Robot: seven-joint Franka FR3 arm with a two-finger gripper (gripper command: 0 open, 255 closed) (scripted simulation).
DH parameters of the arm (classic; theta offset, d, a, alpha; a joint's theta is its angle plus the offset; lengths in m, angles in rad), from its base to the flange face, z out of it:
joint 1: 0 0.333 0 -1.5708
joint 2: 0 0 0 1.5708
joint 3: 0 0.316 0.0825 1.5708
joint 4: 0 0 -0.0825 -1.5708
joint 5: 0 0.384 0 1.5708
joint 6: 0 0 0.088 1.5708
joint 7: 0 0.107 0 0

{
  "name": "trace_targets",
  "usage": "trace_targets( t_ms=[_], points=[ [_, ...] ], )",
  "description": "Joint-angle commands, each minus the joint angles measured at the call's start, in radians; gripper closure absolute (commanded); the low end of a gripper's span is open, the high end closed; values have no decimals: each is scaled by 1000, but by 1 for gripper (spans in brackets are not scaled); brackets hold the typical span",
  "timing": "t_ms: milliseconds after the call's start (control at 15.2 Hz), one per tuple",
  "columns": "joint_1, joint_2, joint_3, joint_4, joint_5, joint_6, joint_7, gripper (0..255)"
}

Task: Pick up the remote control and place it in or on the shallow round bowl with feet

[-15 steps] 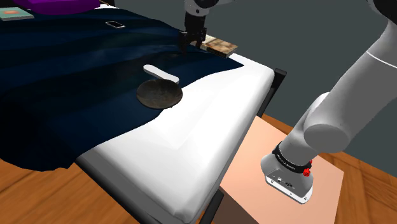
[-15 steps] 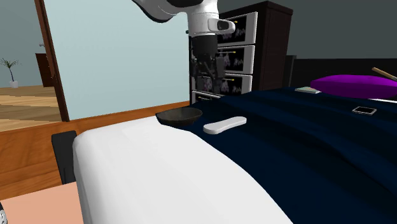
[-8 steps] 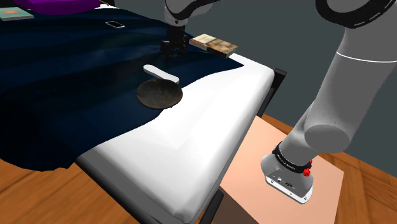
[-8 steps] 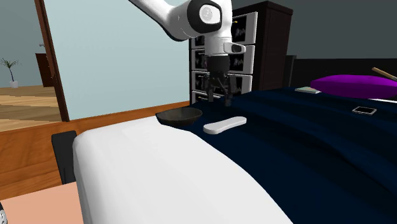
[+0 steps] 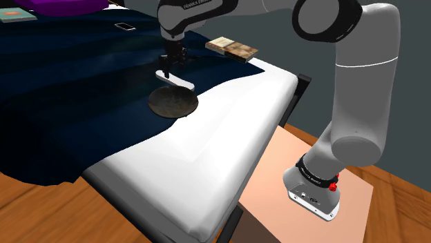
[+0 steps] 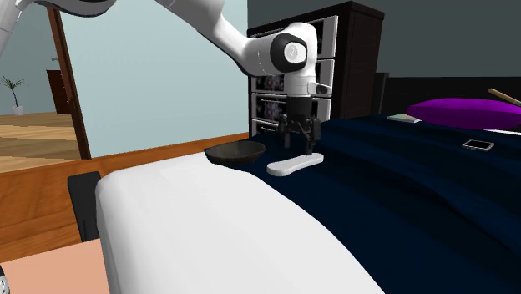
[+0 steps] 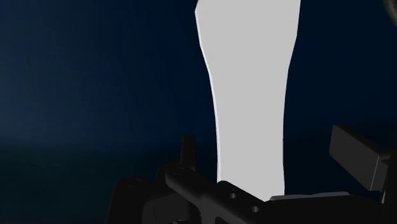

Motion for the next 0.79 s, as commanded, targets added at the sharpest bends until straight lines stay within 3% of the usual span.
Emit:
trace_targets(
  t_ms=[0, 726],
  points=[
    [0, 17, -1, -3, -1, 20, -2, 0],
    [-1, 40, -2, -30, -3, 69, 0, 0]
  ],
)
